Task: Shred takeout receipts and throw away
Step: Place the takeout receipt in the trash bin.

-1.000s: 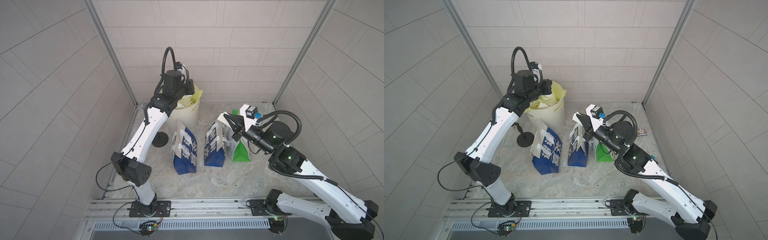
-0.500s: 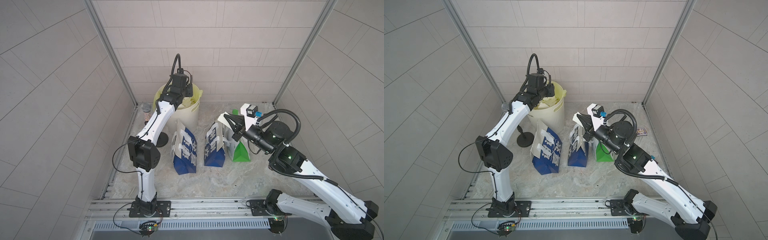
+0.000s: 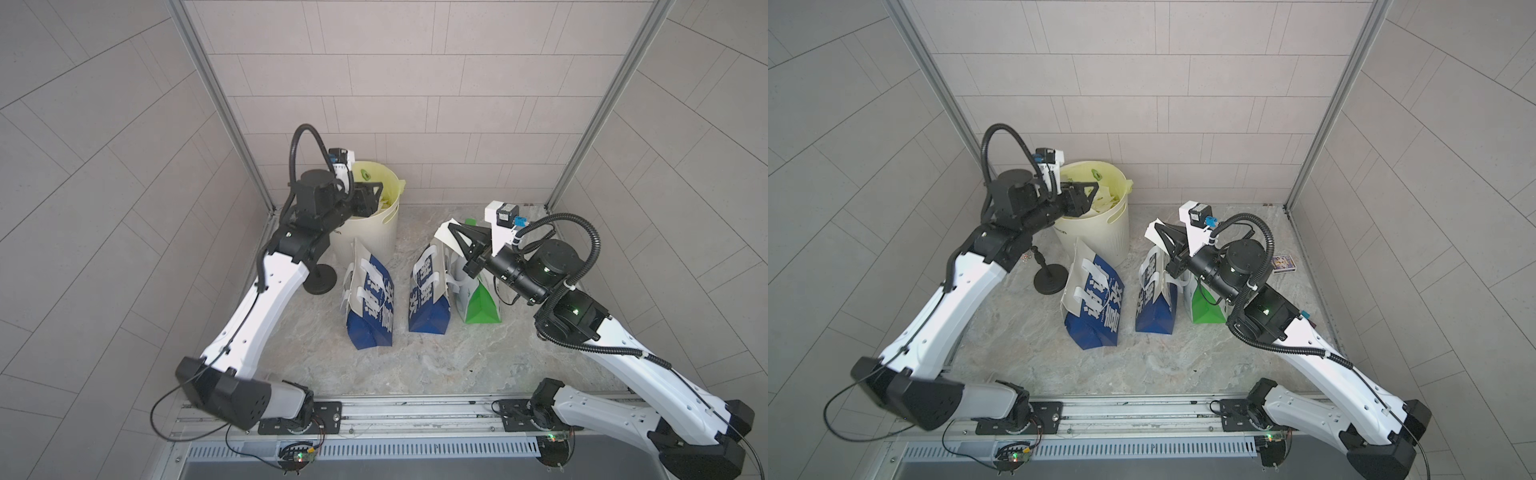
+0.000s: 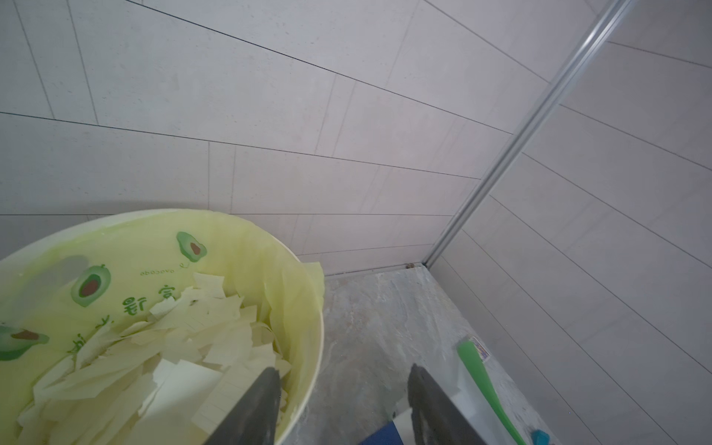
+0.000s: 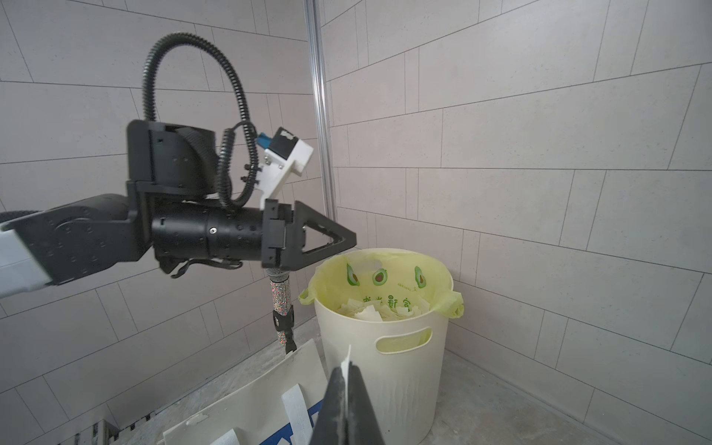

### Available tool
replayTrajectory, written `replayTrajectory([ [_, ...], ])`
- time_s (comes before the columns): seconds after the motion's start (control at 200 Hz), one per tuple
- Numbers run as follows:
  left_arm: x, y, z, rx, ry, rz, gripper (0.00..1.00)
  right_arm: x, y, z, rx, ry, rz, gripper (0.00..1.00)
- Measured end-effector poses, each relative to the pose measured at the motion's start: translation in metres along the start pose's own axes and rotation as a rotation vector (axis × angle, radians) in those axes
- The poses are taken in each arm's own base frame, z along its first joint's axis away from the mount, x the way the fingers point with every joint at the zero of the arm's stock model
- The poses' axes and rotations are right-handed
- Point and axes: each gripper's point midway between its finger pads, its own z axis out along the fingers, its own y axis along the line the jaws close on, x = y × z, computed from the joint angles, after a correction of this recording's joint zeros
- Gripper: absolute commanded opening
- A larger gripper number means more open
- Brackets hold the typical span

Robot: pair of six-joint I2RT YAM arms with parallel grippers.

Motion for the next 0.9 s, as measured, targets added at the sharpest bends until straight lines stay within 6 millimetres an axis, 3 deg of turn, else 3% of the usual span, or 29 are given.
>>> replayTrajectory([
  [0.11,0.016,-0.027,-0.022,0.161,-0.006,-0.056,0.6,0.004,0.001,0.005,-0.011,0.008,0.04,0.0],
  [0.305,0.042,-0.085,-0.042,0.466,0.044,-0.121,0.7,0.006,0.006,0.02,-0.051,-0.005,0.145,0.0],
  [0.435,0.054,-0.12,-0.052,0.636,0.101,-0.147,0.71,0.001,0.012,0.029,-0.1,-0.039,0.233,0.0],
  [0.525,0.055,-0.131,-0.056,0.692,0.11,-0.161,0.68,0.001,0.016,0.034,-0.128,-0.05,0.286,0.0],
  [0.61,0.053,-0.134,-0.059,0.714,0.105,-0.174,0.55,-0.002,0.019,0.036,-0.151,-0.061,0.323,0.0],
  [0.781,0.05,-0.139,-0.062,0.747,0.102,-0.182,0.14,-0.009,0.023,0.035,-0.179,-0.083,0.357,0.0],
  [0.901,0.048,-0.141,-0.064,0.761,0.097,-0.191,0.0,-0.01,0.024,0.035,-0.189,-0.087,0.366,0.0],
])
